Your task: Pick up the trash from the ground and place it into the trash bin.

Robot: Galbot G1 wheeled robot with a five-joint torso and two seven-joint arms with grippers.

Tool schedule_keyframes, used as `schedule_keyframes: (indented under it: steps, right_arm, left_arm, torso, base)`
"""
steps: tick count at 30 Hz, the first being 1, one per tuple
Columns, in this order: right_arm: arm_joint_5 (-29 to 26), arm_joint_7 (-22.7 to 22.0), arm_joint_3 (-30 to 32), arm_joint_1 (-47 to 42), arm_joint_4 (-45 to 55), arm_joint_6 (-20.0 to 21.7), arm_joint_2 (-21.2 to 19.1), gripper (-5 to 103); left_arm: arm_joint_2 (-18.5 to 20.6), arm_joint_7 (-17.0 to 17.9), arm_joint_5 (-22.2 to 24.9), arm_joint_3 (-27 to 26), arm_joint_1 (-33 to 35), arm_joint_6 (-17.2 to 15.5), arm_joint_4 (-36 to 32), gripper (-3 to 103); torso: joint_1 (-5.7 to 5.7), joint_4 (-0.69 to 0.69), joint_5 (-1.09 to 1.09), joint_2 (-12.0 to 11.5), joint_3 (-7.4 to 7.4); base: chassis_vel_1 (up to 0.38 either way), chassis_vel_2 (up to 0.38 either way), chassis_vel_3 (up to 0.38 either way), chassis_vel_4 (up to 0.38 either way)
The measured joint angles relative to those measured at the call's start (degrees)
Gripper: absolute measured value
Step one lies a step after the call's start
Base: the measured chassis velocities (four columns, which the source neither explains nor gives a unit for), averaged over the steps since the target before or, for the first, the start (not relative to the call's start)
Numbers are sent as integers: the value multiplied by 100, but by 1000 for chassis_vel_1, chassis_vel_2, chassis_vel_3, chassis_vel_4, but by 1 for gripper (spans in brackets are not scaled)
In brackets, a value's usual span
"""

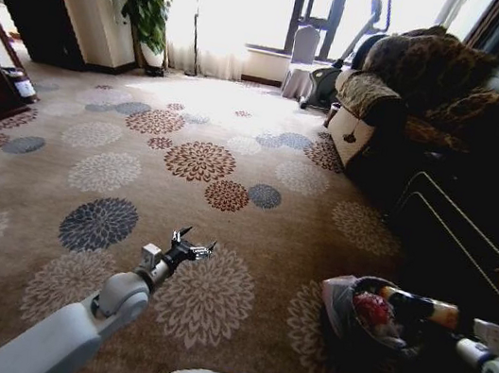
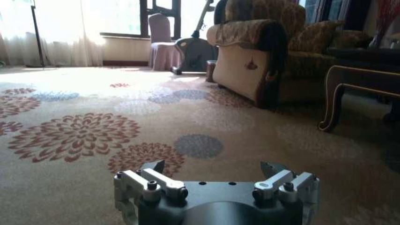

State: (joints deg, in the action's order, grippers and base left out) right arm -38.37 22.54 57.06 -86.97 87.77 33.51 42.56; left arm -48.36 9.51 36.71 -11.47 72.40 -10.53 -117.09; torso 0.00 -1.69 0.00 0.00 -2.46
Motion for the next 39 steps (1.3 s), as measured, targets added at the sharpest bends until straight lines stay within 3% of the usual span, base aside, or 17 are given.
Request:
schedule_keyframes:
  steps: [19,25,31,35,37,39]
  right_arm:
    - [273,58,-127,66,-22,-23,89,-3]
    - [317,120,-90,65,-20,30,117,22]
    - [329,120,-81,28,2,27,152,38]
    - [332,122,-45,-34,67,8,152,61]
    - [329,122,-30,-57,84,3,141,61]
    - [321,144,32,-132,119,-3,99,72]
  left_arm:
    - [36,-40,8,-25,37,52,-48,100]
    - [51,-43,24,-31,23,55,-75,100]
    - [52,-43,29,-34,16,64,-85,100]
    - [56,-41,34,-55,16,89,-101,100]
    - [58,-41,36,-59,11,93,-105,100]
    - [58,-40,41,-63,-3,101,-113,100]
  torso:
    - [0,0,0,0,0]
    - [0,2,-5,2,0]
    - [0,0,1,2,0]
    - [0,0,0,2,0]
    - [0,-1,1,2,0]
    - [0,-1,-1,2,0]
  base:
    - [0,0,0,0]
    - [0,0,0,0]
    - [0,0,0,0]
    - [0,0,0,0]
    - [0,0,0,0]
    - [0,0,0,0]
